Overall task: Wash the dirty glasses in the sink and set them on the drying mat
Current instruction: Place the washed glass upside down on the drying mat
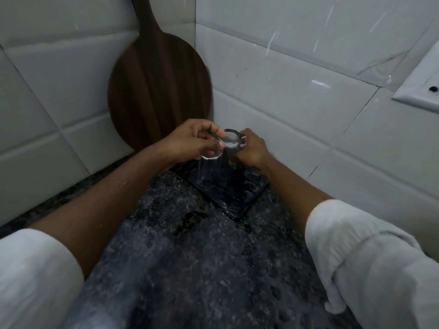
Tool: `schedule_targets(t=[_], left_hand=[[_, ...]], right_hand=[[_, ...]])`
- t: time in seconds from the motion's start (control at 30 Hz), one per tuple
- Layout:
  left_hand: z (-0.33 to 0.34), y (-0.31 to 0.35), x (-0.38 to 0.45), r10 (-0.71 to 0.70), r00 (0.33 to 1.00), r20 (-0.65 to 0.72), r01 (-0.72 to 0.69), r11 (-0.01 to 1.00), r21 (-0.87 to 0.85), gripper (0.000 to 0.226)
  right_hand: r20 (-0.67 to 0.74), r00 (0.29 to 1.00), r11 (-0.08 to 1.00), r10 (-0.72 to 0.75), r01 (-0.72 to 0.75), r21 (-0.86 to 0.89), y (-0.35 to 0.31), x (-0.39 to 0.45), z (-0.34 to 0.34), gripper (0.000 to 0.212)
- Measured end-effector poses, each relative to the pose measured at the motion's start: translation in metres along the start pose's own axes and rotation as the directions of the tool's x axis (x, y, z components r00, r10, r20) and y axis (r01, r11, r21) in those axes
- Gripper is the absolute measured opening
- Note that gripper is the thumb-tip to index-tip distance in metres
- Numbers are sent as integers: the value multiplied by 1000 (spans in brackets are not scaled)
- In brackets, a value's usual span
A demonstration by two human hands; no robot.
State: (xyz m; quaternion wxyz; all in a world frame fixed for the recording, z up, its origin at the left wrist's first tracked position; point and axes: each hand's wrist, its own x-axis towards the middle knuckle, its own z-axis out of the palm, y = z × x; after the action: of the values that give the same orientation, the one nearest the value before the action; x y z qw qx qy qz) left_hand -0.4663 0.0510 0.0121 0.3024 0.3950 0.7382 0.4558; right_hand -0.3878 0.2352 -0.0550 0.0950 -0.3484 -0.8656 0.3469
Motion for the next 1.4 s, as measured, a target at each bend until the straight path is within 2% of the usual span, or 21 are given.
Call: schedule_targets(t=[0.13,0.27,0.33,0.5,0.7,0.87,1.0,1.1,1.17,1.23,1.33,1.4], left_hand=[[21,12,-12,12,1000,7,-12,999,-30,26],[69,36,-39,27,999,41,-24,998,-59,28],[100,52,-60,46,996,73,-40,996,-81,25],[181,92,-111,63,986,154,-50,995,-90,14],[266,133,-175,104,962,252,-81,992,-98,16],[307,157,-211,137,946,294,-120,990,-78,23],[324,161,-217,133,937,324,-130,991,-31,23],[330,156,-204,137,934,329,-140,990,-13,19],[331,151,-192,144,931,336,-150,989,-9,19],[333,148,-182,159,925,344,-165,986,-13,19],[336,143,-166,175,919,353,-179,984,-22,23],[339,140,-156,187,910,371,-186,982,-38,23]], right_hand=[[-88,992,962,88,-62,265,8,-43,-36,38],[20,995,892,99,-97,442,26,-123,-79,21],[38,995,886,96,-103,453,35,-168,-102,18],[-28,993,892,111,-87,443,62,-279,-162,12],[-135,981,903,139,-70,423,104,-396,-215,11],[-254,942,908,220,-103,406,144,-465,-242,14],[-302,872,883,385,-253,396,188,-476,-234,20],[-299,815,849,496,-383,365,214,-460,-207,62],[-293,809,845,509,-406,348,227,-442,-187,93],[-325,801,852,502,-393,346,235,-422,-169,108],[-421,759,850,497,-329,411,238,-400,-152,91],[-498,705,844,505,-284,454,237,-393,-144,75]])
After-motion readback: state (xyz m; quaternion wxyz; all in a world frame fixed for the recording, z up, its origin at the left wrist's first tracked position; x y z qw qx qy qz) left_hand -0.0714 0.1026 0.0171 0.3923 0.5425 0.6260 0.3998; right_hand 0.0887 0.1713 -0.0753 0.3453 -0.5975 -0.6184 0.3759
